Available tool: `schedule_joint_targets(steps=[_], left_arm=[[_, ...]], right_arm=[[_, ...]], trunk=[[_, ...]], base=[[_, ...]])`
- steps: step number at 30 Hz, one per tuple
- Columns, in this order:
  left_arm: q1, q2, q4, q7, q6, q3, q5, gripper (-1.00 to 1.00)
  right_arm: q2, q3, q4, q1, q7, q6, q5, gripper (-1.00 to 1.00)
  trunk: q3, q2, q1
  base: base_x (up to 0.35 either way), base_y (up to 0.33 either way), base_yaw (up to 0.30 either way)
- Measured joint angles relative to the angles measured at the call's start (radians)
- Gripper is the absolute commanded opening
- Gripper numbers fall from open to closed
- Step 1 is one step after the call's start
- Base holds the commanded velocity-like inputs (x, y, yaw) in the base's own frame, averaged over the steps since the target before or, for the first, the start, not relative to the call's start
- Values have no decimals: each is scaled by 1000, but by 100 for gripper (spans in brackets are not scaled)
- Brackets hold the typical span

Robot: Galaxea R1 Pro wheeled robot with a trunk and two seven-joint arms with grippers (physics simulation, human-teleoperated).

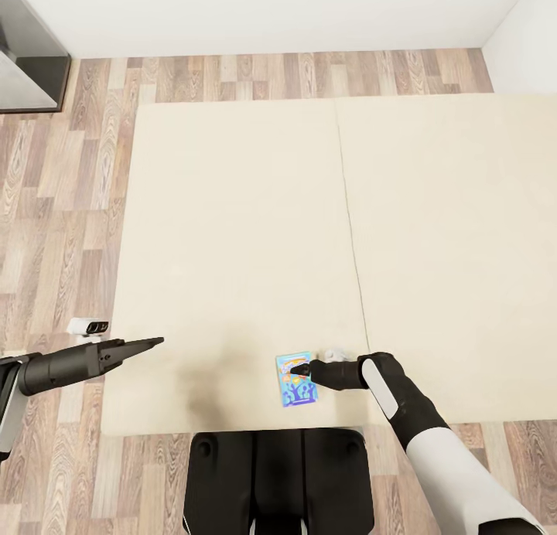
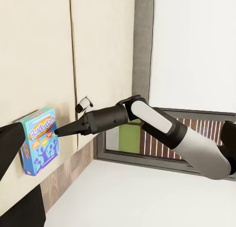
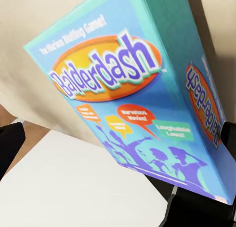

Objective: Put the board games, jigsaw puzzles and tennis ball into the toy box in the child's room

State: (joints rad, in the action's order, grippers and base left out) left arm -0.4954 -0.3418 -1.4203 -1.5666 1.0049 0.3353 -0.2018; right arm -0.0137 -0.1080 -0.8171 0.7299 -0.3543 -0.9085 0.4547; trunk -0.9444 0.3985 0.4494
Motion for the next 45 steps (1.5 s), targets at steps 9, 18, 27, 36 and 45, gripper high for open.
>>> schedule_joint_targets(steps=[9,18,27,36,45], left_arm=[[-1,0,0,0,0,0,1,100],[0,0,0,0,0,1,0,100],[0,-1,0,0,0,1,0,100],[0,-1,0,0,0,0,0,100],[0,0,0,0,0,1,0,100]], right_arm=[[0,0,0,0,0,1,-1,100],[0,0,0,0,0,0,0,100],[0,-1,0,0,0,0,0,100],[0,-1,0,0,0,0,0,100],[0,-1,0,0,0,0,0,100]], trunk=[[0,0,0],[0,0,0],[0,0,0],[0,0,0],[0,0,0]], base=[[0,61,0],[0,23,0],[0,92,0],[0,56,0],[0,77,0]])
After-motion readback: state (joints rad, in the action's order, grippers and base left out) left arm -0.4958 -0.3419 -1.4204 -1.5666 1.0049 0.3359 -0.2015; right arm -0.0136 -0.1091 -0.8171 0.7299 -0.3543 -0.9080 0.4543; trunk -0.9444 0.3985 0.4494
